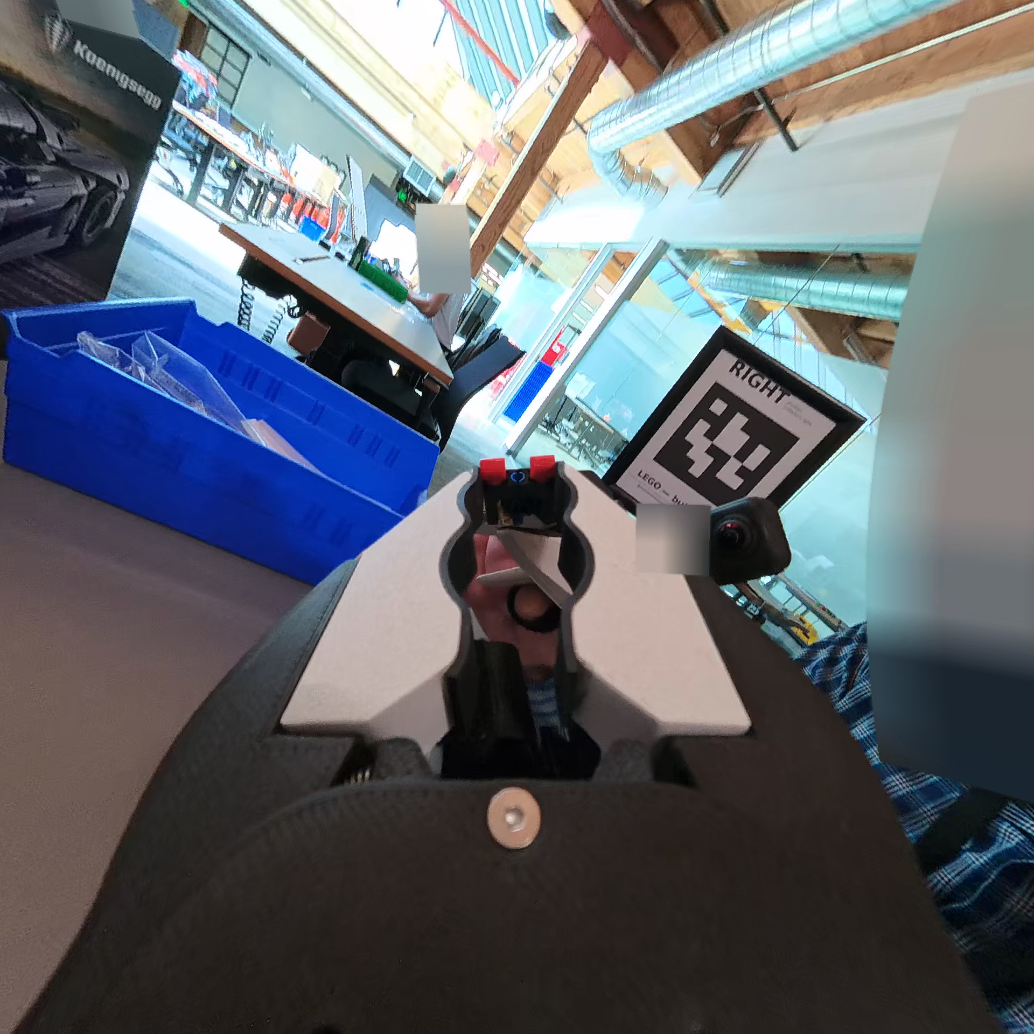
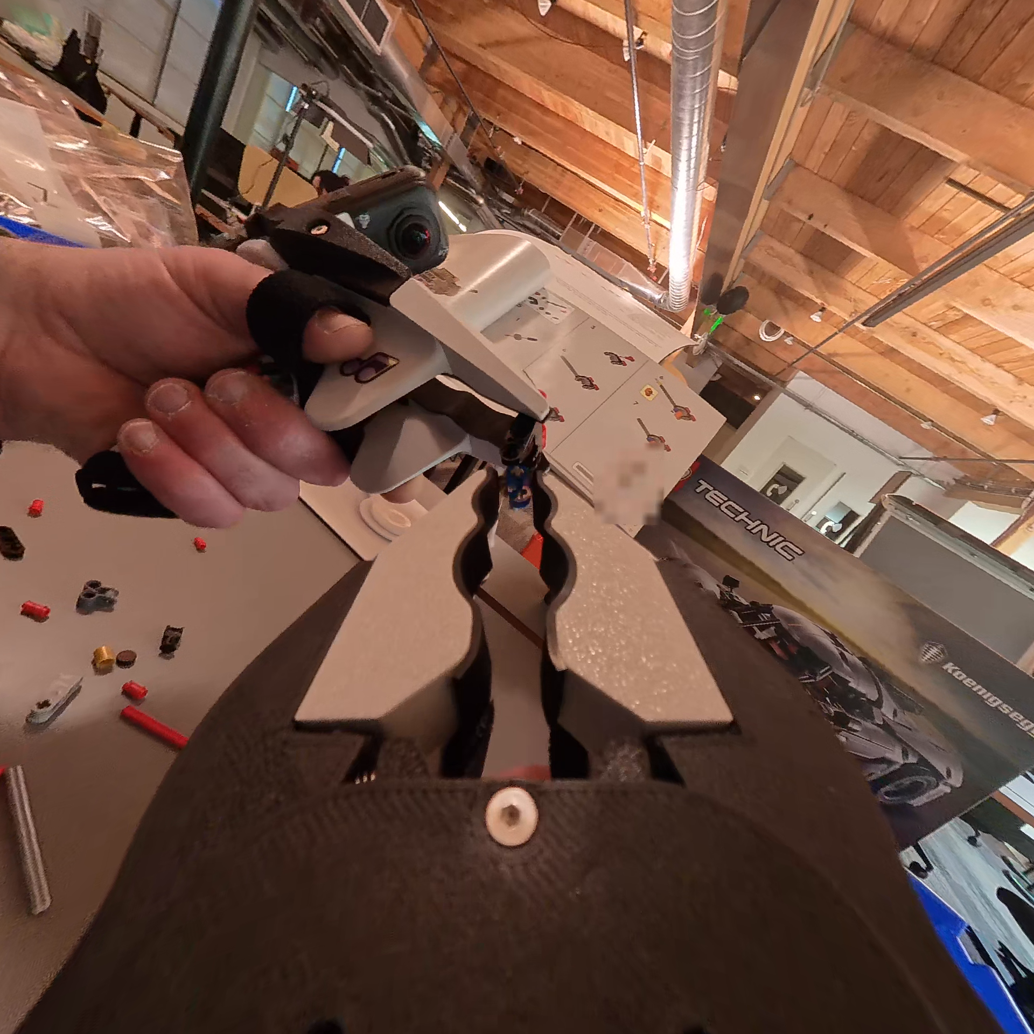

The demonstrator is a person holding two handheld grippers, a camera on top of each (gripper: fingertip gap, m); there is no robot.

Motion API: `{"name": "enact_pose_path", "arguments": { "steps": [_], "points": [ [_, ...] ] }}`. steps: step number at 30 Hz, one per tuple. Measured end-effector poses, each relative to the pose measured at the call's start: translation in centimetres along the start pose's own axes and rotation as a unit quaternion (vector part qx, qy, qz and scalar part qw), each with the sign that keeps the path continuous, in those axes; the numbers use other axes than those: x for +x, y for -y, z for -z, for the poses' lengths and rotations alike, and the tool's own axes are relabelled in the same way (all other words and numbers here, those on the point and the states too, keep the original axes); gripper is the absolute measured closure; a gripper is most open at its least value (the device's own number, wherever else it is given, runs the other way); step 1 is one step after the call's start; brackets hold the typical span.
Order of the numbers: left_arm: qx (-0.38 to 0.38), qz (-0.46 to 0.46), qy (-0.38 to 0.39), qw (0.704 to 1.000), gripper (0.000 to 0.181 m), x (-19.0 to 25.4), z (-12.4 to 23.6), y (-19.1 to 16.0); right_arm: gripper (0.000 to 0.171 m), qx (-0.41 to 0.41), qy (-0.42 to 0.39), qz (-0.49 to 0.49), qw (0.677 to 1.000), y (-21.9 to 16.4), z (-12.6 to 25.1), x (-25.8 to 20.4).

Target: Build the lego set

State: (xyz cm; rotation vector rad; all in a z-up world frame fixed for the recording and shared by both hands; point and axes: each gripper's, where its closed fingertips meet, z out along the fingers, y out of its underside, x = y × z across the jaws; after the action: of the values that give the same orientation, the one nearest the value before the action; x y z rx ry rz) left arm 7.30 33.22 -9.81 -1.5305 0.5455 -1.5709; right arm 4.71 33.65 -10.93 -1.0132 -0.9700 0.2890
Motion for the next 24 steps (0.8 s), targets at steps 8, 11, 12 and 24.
{"name": "enact_pose_path", "arguments": {
  "steps": [8,11,12,24],
  "points": [
    [-0.003,0.0,0.004,1.0,0.157,-0.1,0.0,-0.1,0.162,0.002,0.002,-0.009,1.0,-0.2,-0.1,-0.1],
    [-0.005,-0.003,0.008,1.0,0.158,-0.2,-0.2,-0.2,0.15,0.003,-0.001,-0.013,1.0,-0.1,0.0,0.0],
    [-0.007,-0.005,0.01,1.0,0.158,-0.3,-0.2,-0.4,0.148,0.004,-0.001,-0.016,1.0,-0.1,0.0,0.1],
    [-0.033,-0.032,0.076,0.996,0.159,-2.1,0.5,-0.6,0.147,-0.027,0.035,-0.005,0.999,-1.7,-0.1,-0.9]
  ]
}}
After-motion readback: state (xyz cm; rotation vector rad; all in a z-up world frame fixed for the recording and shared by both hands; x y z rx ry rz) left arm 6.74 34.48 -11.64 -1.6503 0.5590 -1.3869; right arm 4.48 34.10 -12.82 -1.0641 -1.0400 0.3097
